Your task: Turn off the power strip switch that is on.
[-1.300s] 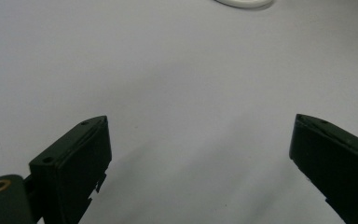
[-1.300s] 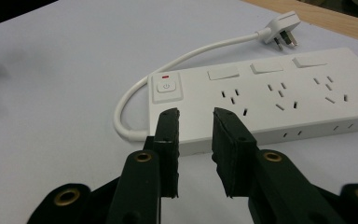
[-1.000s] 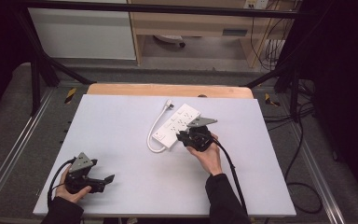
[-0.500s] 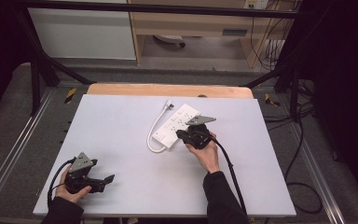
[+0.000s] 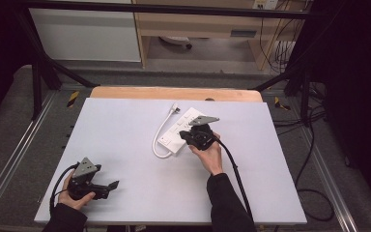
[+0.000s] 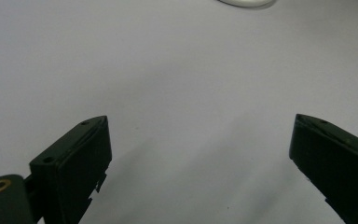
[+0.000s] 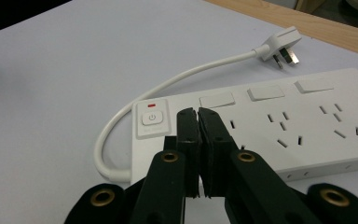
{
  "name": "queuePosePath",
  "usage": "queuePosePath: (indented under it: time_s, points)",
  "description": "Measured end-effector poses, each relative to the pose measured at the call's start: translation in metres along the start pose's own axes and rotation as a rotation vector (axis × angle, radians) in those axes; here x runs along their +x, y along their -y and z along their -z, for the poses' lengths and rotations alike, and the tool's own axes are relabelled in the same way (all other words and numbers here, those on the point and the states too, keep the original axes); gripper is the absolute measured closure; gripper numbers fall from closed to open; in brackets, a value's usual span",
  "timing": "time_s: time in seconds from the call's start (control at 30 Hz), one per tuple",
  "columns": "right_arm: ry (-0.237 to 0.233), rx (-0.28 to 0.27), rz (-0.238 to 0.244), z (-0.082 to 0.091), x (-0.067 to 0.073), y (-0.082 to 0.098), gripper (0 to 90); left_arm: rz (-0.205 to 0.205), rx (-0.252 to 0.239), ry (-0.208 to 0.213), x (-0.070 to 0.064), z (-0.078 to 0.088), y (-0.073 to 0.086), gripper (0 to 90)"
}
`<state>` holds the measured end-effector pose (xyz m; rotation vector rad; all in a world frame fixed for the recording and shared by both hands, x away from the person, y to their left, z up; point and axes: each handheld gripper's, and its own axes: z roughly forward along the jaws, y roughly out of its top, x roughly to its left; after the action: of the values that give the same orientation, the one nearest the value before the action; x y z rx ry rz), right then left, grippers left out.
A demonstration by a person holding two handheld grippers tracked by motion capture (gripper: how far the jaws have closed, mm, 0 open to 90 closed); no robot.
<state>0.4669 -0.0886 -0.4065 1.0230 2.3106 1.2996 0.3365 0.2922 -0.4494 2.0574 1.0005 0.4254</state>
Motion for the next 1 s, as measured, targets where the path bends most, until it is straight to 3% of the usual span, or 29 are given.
queuePosePath:
  time_s: [1.0]
  points:
    - [0.017, 0.000, -0.014, -0.031, -0.006, -0.015, 89.3, -0.003, 0.000, -0.004, 0.001, 0.001, 0.001, 5.3]
